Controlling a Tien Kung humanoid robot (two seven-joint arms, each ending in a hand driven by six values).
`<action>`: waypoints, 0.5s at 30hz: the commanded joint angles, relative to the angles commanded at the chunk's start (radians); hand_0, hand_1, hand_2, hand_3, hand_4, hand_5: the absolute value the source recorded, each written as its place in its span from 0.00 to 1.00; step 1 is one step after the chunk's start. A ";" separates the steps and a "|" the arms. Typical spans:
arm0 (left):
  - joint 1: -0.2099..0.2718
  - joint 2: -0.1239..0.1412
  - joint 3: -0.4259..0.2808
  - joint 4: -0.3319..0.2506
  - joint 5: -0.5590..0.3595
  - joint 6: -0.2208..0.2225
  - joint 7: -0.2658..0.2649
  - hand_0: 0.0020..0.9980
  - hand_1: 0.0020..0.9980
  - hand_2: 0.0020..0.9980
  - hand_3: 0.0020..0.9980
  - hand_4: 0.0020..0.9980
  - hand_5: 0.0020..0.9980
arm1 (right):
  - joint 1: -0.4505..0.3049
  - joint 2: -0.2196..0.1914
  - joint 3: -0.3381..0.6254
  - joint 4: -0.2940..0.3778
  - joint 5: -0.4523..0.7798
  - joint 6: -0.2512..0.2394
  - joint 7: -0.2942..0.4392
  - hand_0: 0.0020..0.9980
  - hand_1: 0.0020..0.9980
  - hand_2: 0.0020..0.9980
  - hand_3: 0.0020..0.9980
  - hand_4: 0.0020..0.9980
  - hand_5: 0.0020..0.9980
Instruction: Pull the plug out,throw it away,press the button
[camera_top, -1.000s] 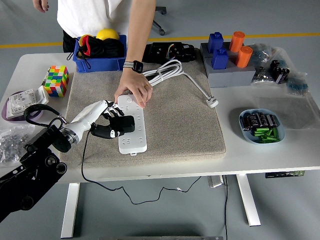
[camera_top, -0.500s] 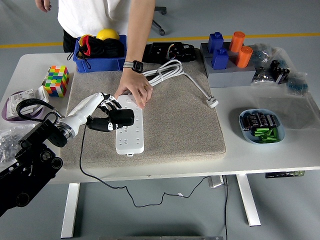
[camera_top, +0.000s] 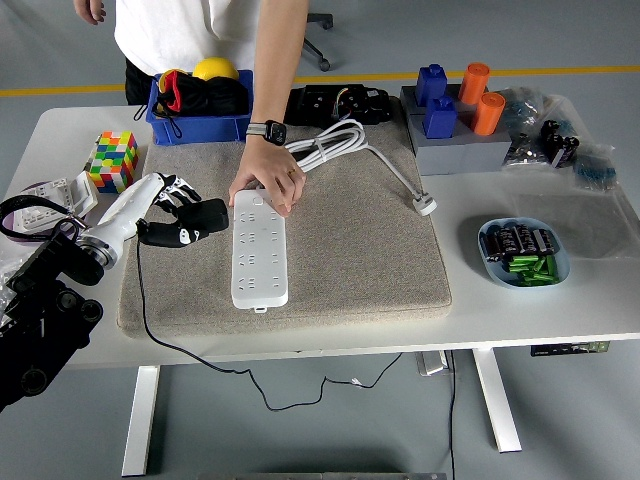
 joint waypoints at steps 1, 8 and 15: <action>0.000 -0.001 0.000 0.011 -0.001 0.000 0.000 0.51 0.34 0.37 0.55 0.68 0.00 | 0.000 0.000 0.000 0.000 0.000 0.000 0.000 0.74 0.67 0.67 0.63 0.66 0.52; 0.001 -0.007 0.006 0.049 -0.002 0.003 -0.001 0.57 0.46 0.48 0.59 0.71 0.00 | 0.001 0.000 0.003 0.001 -0.001 -0.001 0.000 0.74 0.67 0.67 0.63 0.66 0.52; 0.001 -0.007 0.010 0.055 0.005 -0.008 0.008 0.64 0.65 0.59 0.62 0.80 0.00 | 0.002 0.001 0.005 0.001 -0.001 0.000 -0.001 0.74 0.67 0.67 0.63 0.66 0.52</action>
